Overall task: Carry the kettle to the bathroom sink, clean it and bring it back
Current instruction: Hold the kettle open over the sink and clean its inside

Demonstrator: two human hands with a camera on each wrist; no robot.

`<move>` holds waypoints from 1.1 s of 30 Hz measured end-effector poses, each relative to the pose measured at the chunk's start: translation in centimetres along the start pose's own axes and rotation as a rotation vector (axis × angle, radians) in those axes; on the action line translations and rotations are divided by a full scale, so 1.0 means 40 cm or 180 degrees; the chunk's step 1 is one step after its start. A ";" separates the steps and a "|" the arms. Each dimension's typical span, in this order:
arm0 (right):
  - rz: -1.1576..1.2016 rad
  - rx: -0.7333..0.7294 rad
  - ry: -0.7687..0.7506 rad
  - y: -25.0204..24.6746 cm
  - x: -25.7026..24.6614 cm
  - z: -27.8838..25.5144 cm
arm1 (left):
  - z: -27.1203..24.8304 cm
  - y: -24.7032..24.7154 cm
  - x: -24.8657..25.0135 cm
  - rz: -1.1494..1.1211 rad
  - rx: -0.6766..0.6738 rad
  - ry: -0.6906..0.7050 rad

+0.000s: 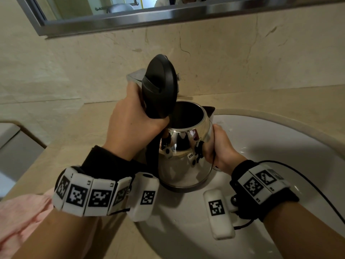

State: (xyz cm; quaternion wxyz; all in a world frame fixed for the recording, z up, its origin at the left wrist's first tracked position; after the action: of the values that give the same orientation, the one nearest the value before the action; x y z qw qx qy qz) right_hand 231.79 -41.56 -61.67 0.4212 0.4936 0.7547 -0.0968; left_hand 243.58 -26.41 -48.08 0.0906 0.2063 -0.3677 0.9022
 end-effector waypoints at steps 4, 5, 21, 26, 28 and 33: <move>0.0027 -0.0092 0.0052 -0.002 0.002 0.006 | 0.000 -0.001 0.002 0.0009 -0.0001 -0.0002; 0.0039 -0.0111 0.0086 0.002 0.003 0.002 | 0.000 -0.001 0.003 0.0010 0.0001 -0.0001; -0.0041 -0.0131 0.0101 0.012 0.003 -0.001 | -0.001 0.001 0.000 -0.0021 0.0000 -0.0011; -0.0093 -0.0080 0.0032 0.004 0.001 0.000 | 0.000 0.000 0.000 -0.0018 -0.0005 -0.0031; -0.0092 -0.0122 0.0048 0.013 0.002 -0.003 | 0.000 0.000 -0.001 -0.0022 0.0001 -0.0030; -0.0005 -0.0140 0.0103 0.020 0.004 0.000 | 0.001 0.002 -0.006 -0.0020 -0.0006 -0.0030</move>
State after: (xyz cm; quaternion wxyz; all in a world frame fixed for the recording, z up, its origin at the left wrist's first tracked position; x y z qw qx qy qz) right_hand 232.41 -41.06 -61.58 0.4197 0.4852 0.7637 -0.0724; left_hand 243.80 -26.50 -48.22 0.0918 0.2117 -0.3683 0.9006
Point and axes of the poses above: each hand's wrist, its own z-axis towards the middle knuckle, its own y-axis out of the palm, x = y × z, the point moved 2 cm from there along z, towards the middle knuckle, and after that the axes turned 13 degrees about y, right-handed, at the moved point
